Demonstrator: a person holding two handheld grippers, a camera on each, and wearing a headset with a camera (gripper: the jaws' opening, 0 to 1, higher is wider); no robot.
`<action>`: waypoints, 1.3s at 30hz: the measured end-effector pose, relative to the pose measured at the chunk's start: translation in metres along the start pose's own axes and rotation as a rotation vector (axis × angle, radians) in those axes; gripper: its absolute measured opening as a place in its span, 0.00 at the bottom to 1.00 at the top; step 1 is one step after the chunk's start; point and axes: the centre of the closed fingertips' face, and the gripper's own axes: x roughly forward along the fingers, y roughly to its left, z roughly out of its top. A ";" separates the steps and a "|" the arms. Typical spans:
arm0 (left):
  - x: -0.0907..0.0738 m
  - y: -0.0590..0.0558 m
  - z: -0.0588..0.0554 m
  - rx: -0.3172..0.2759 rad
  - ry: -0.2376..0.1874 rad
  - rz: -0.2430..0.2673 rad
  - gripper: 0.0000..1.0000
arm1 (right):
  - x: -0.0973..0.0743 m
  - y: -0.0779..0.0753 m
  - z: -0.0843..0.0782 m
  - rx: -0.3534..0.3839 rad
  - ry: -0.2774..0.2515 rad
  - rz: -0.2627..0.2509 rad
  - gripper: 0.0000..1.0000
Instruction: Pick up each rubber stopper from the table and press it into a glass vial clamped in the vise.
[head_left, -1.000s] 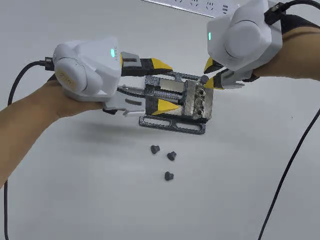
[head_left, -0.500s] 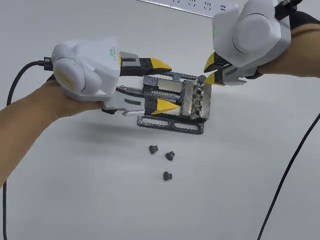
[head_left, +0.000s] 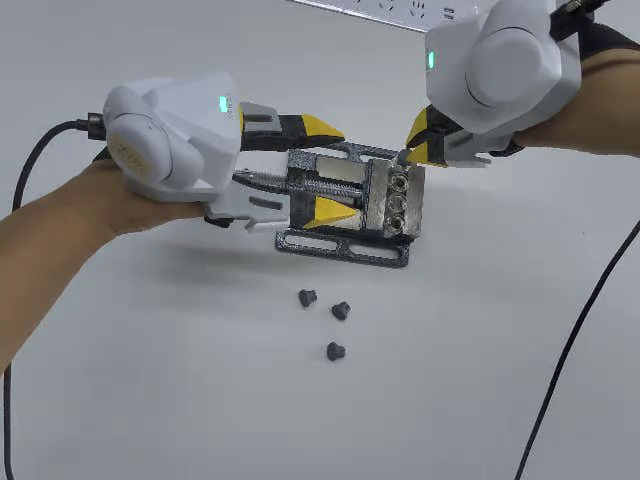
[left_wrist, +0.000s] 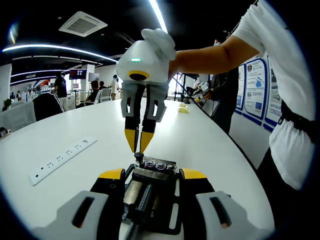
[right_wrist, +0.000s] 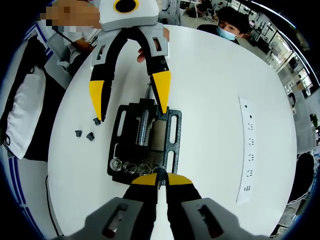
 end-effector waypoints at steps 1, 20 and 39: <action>0.000 0.000 0.000 -0.001 0.000 0.000 0.41 | 0.000 0.000 0.000 0.000 -0.001 0.002 0.05; 0.002 0.002 0.000 -0.003 0.001 0.002 0.41 | 0.000 0.001 0.000 -0.006 -0.006 0.020 0.04; 0.002 0.003 0.000 -0.005 0.001 0.002 0.41 | 0.001 0.002 0.000 -0.003 0.007 0.040 0.03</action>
